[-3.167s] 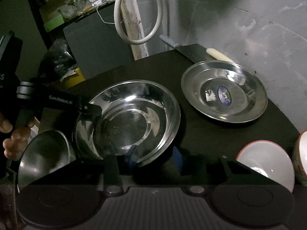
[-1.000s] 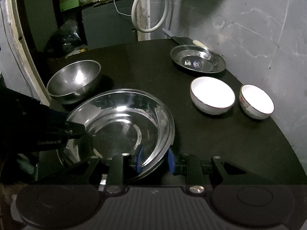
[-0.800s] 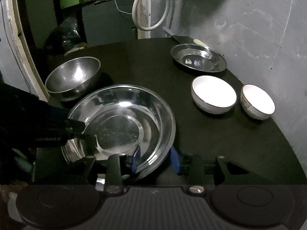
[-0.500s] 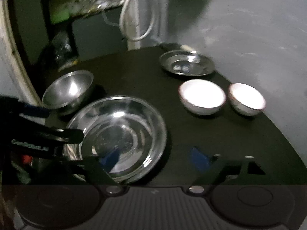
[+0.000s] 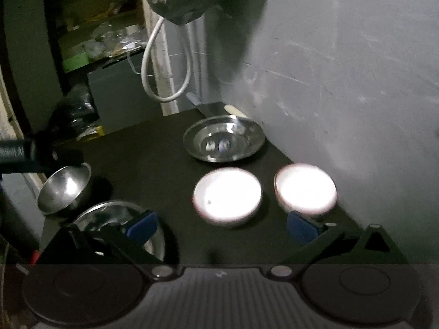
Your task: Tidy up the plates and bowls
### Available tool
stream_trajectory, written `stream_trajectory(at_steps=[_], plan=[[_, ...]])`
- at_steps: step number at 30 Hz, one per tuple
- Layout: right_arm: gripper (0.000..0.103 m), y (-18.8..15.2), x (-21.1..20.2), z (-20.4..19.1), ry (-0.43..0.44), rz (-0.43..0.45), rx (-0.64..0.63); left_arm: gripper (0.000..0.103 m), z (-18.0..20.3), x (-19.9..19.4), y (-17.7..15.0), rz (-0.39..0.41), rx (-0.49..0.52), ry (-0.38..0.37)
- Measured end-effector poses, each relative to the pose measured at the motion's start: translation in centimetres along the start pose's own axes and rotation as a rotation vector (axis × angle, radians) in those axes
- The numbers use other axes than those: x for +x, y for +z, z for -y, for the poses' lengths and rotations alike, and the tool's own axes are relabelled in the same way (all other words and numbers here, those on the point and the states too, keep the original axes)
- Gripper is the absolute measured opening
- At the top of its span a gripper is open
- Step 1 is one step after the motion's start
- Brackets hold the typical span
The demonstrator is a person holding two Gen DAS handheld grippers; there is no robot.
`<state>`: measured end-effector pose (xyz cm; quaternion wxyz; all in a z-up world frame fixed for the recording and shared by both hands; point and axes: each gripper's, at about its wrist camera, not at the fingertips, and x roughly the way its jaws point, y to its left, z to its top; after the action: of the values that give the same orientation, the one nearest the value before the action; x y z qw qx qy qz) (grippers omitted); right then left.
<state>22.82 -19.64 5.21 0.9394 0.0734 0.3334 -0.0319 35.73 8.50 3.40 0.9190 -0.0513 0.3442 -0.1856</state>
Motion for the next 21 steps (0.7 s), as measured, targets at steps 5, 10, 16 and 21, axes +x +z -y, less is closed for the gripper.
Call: stream_trajectory(at_steps=[5, 10, 16, 21], plan=[[0.103, 4.5, 6.3, 2.4, 0.082, 0.028, -0.072, 0.102, 1.3, 5.5, 3.1, -0.005, -0.059, 0.086], [0.102, 7.6, 12.2, 4.3, 0.085, -0.019, -0.03, 0.102, 2.4, 12.7, 5.7, -0.097, -0.038, 0.123], [0.094, 8.3, 16.2, 4.8, 0.103, -0.073, -0.006, 0.102, 2.9, 18.3, 6.9, -0.166, -0.073, 0.11], [0.083, 8.4, 18.8, 5.0, 0.079, -0.124, 0.024, 0.095, 3.4, 22.1, 7.0, -0.215, -0.038, 0.072]])
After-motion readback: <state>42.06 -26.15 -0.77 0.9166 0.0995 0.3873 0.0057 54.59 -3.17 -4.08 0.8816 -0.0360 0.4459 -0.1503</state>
